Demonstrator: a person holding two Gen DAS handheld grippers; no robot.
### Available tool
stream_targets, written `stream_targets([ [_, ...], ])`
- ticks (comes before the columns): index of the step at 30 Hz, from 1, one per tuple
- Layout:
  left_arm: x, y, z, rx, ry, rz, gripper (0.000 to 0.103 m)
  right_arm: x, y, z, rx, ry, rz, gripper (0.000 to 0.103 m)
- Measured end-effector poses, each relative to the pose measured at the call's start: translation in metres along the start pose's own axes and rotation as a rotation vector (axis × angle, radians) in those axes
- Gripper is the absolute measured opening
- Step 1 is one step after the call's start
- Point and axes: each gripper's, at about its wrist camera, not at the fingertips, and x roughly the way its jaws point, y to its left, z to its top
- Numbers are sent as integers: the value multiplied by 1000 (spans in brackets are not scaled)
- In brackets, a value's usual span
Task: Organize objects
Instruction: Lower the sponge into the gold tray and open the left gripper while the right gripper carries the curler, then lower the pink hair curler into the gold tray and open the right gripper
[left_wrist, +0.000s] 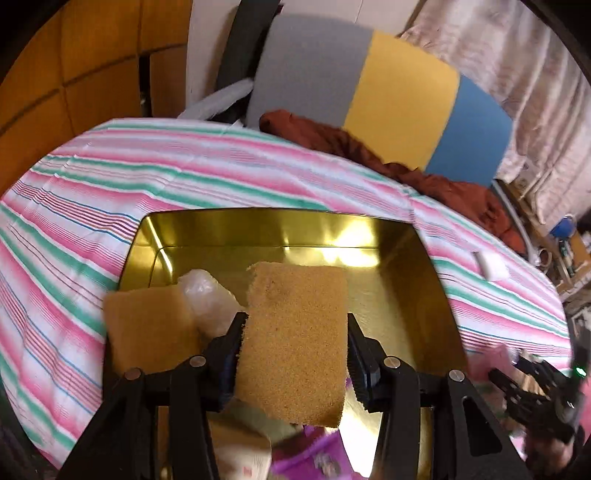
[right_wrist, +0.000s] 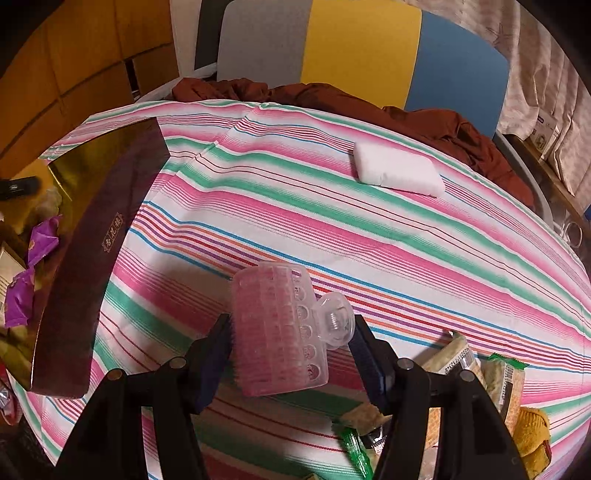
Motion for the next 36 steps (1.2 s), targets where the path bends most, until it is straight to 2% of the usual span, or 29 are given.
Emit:
stream_targets([
  [3, 18, -1, 7, 5, 22, 28, 52, 2, -1, 1, 4, 2, 7, 63],
  [6, 34, -2, 11, 6, 61, 58, 61, 2, -1, 1, 4, 3, 7, 63],
  [8, 33, -1, 12, -1, 52, 55, 62, 3, -1, 1, 3, 4, 7, 63],
  [13, -3, 1, 7, 8, -43, 62, 67, 6, 0, 0, -2, 12, -7, 63],
  [17, -45, 0, -18, 64, -139, 112, 71, 7, 2, -1, -7, 17, -11, 62],
  [24, -91, 9, -53, 80, -222, 115, 75, 5, 6, -2, 9, 18, -25, 61],
  [29, -113, 12, -70, 89, -261, 108, 76, -5, 14, -3, 32, -3, -13, 61],
  [36, -124, 18, -87, 77, -271, 97, 78, -54, 42, 7, 40, -116, 46, 61],
])
